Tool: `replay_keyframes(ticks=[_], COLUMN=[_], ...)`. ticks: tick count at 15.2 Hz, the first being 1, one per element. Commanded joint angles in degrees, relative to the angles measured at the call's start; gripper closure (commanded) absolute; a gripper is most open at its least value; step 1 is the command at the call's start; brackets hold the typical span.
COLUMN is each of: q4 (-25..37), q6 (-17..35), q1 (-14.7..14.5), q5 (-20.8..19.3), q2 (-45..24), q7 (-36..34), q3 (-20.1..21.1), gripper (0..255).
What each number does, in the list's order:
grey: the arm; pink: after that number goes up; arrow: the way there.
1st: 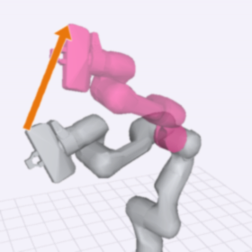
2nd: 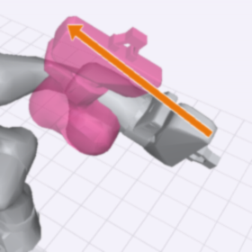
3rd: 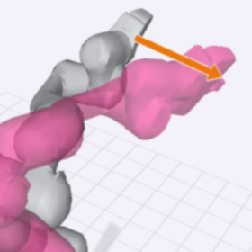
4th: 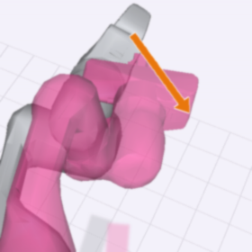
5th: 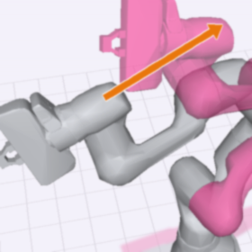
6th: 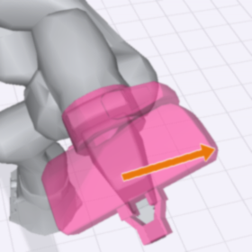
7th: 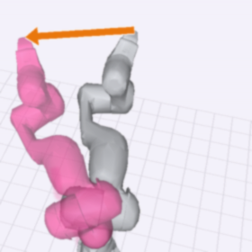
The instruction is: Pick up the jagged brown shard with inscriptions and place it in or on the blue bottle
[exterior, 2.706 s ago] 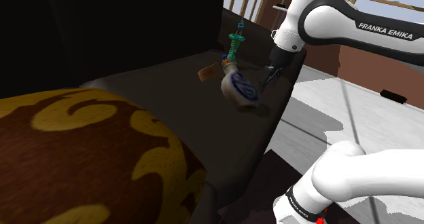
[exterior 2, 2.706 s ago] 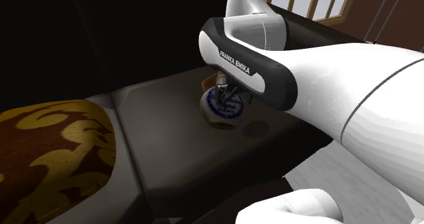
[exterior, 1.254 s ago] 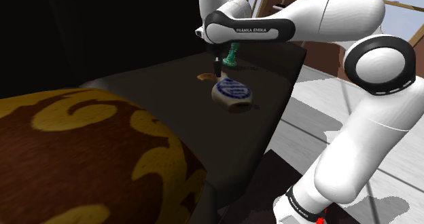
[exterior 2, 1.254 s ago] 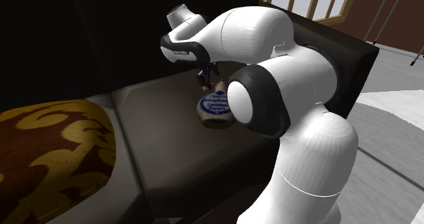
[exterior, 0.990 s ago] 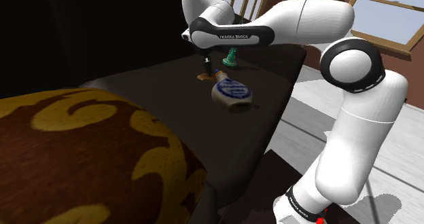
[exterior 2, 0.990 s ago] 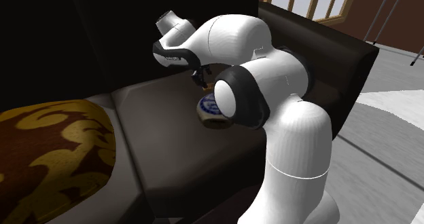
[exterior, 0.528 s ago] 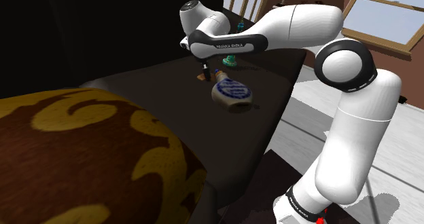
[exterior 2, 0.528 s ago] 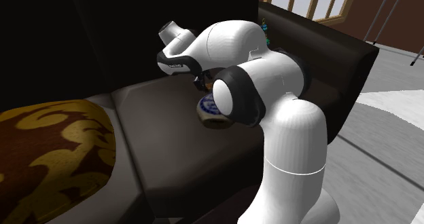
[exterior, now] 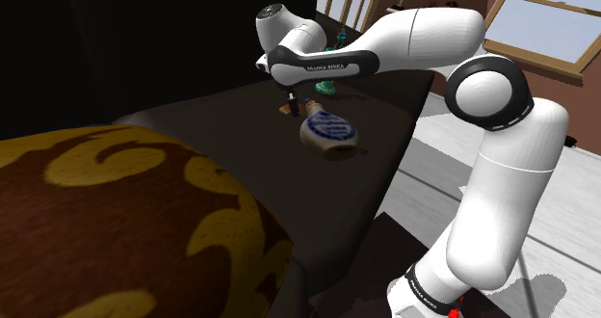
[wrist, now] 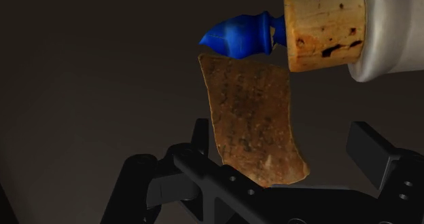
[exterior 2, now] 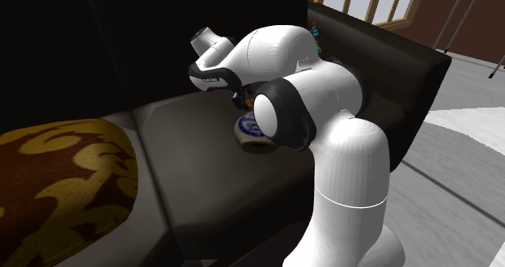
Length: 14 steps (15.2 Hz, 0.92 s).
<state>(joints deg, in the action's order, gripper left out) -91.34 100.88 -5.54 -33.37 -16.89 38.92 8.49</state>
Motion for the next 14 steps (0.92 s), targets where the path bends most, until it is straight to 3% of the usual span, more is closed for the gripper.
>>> replay_keyframes(ticks=[1,2,14], q4=[0.0,0.0,1.8], q6=[0.0,0.0,-1.8], q1=[0.0,0.0,-0.1], q5=[0.0,0.0,0.2], q2=[0.0,0.0,0.3], q7=[0.0,0.0,1.0], q3=[0.0,0.0,0.1], gripper=[0,255,255])
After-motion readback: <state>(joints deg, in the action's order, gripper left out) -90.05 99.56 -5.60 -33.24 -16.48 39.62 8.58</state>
